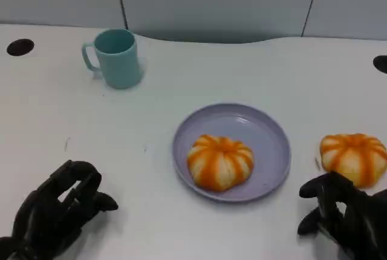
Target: Grasp the bread from the table and place it into the plate.
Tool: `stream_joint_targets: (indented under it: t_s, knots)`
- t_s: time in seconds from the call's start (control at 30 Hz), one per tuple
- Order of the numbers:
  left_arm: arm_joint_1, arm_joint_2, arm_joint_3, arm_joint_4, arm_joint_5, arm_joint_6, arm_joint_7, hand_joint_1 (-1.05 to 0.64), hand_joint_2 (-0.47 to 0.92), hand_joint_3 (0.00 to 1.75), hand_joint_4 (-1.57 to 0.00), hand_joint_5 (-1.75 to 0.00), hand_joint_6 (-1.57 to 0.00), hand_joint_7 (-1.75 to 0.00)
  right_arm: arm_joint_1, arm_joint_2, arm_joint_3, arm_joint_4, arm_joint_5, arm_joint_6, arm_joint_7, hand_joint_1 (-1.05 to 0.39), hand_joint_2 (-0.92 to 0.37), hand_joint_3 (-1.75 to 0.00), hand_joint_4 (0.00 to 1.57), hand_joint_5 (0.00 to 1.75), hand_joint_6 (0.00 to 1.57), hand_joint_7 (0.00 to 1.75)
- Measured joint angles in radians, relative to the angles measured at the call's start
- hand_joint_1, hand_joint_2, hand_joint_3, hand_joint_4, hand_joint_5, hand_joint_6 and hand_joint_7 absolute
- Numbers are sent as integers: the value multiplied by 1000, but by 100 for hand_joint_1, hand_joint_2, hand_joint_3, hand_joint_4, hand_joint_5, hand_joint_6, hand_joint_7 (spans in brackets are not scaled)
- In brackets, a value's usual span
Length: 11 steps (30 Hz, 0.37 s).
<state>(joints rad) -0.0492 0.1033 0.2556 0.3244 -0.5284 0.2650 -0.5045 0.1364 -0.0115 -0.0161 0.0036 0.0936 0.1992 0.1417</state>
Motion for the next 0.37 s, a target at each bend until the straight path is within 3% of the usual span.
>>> stream_joint_targets:
  t_s: [0.37]
  knots:
    - [-12, -11, -3, 19, 24, -25, 0, -27, 92, 12, -59, -175, -45, -175, -1, -3, -3, -13, -3, 25, -16, -30, -92, -60, 49, 175, 38, 162]
